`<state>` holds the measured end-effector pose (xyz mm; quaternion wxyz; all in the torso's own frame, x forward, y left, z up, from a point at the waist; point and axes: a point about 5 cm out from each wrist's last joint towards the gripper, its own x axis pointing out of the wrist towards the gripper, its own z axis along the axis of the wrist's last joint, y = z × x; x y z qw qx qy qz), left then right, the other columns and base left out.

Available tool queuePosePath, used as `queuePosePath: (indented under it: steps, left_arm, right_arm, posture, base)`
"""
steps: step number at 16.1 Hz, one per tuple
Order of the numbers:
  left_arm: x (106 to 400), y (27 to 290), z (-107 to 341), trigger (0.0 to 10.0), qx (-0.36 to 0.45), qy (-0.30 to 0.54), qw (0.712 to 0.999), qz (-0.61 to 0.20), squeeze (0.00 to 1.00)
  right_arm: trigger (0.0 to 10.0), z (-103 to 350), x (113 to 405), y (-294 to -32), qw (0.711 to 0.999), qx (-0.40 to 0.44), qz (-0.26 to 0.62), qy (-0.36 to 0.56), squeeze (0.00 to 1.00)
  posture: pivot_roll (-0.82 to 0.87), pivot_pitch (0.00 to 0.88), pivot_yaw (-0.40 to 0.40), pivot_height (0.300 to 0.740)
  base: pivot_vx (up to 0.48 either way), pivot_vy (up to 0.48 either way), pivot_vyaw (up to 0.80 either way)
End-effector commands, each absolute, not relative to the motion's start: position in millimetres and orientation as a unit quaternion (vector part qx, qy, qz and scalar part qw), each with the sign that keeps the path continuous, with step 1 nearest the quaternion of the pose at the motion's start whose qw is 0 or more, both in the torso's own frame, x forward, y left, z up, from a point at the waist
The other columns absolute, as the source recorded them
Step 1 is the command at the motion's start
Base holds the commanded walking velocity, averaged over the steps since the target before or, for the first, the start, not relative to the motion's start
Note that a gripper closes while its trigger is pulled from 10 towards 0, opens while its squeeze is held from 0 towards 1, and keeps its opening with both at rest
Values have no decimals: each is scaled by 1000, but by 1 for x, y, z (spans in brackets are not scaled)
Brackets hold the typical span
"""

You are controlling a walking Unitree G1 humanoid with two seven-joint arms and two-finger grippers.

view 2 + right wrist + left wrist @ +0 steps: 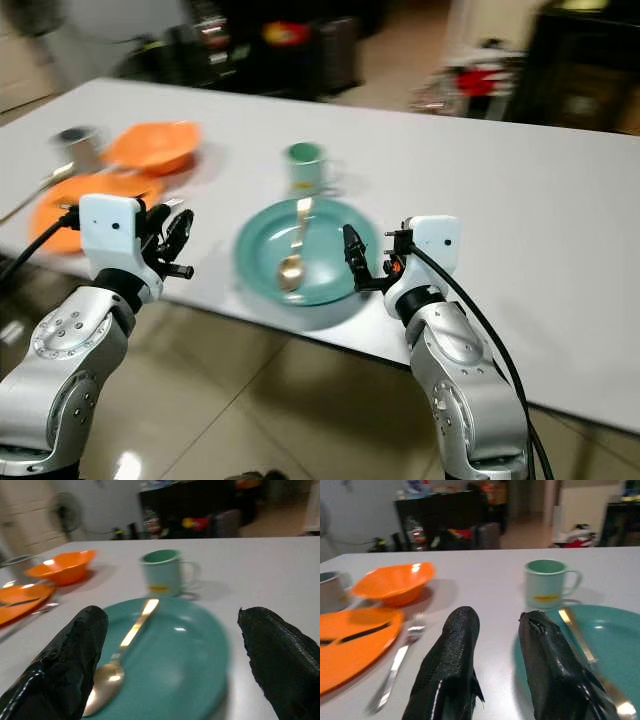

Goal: Setting the table

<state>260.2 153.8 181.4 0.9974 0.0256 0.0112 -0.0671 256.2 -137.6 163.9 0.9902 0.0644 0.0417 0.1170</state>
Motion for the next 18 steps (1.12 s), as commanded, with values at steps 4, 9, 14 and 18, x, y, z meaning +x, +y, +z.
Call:
queuePosePath:
  steps: [4,9,14,18]
  left_arm:
    - [257,155,184,10000,41,8,997,-68,0]
    - [254,156,184,10000,24,18,997,-65,0]
    - [251,158,186,10000,32,27,998,-50,0]
    - [249,159,187,10000,22,35,998,-43,0]
  right_arm:
    - [10000,163,255,-130,984,89,145,47,0]
    - [10000,159,254,-136,984,98,138,60,0]
    - [10000,156,253,-134,979,96,160,79,0]
    - [10000,156,253,-136,978,99,166,81,0]
  posture:
    - [-104,0,99,740]
    - [-100,0,105,740]
    - [-84,11,105,740]
    - [-83,15,106,740]
  base:
    - [0,0,647]
    - [0,0,0]
    - [0,-180,320]
    - [0,-425,172]
